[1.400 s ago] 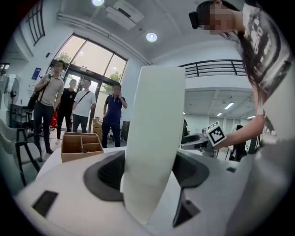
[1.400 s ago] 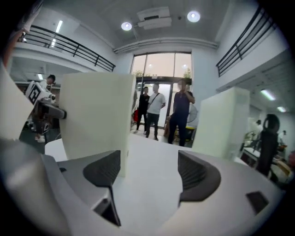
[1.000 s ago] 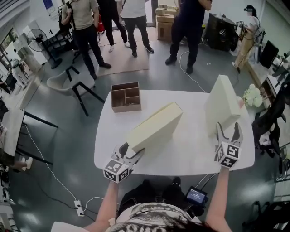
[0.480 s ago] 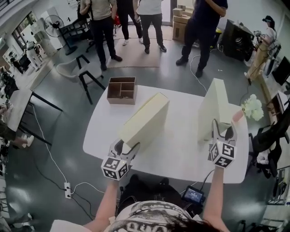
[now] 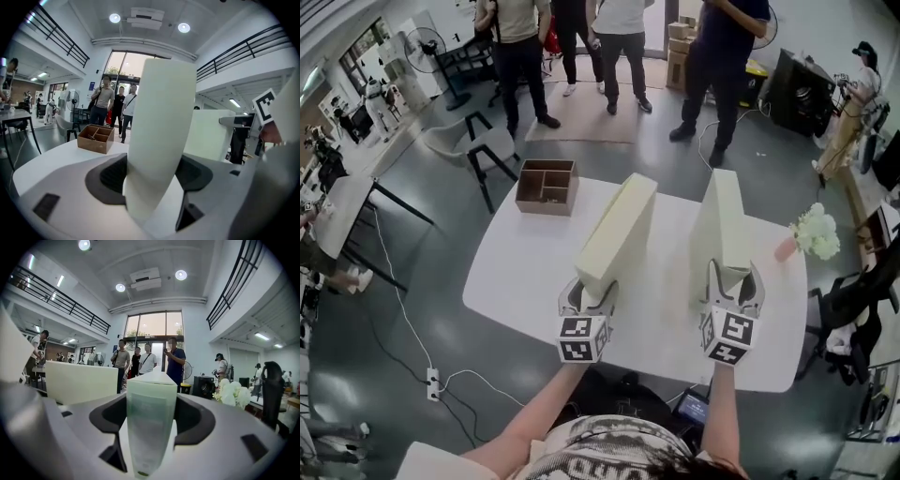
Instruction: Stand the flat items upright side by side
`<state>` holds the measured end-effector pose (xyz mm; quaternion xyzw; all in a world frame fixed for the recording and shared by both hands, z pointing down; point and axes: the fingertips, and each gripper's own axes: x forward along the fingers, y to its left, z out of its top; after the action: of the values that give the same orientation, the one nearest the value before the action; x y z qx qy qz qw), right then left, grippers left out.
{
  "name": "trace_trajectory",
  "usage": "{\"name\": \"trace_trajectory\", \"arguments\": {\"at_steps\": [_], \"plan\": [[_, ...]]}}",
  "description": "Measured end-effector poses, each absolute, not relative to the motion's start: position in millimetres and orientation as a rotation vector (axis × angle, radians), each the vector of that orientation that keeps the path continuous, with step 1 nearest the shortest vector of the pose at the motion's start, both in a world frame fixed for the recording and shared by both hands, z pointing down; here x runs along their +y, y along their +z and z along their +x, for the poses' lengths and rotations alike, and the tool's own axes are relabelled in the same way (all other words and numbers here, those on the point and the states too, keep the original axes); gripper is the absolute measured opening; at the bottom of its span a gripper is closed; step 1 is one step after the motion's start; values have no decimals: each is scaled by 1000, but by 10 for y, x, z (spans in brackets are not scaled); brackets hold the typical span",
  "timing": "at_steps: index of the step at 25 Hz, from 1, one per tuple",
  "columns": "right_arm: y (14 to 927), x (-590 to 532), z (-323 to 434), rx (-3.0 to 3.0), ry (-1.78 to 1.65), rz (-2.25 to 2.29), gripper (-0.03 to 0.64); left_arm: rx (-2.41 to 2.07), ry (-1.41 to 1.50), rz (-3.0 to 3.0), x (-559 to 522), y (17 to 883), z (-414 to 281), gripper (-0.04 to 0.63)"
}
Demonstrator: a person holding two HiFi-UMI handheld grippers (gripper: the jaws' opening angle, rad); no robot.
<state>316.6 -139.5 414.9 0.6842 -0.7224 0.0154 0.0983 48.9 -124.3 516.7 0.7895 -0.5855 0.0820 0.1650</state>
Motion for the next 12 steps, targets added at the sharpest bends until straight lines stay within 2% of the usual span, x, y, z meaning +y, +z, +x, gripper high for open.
{"name": "trace_trajectory", "arguments": {"at_steps": [12], "plan": [[4151,-1350,2979,-2175,59,1978,293,-1691,227,2202,-1663,5141,1279,311]]}}
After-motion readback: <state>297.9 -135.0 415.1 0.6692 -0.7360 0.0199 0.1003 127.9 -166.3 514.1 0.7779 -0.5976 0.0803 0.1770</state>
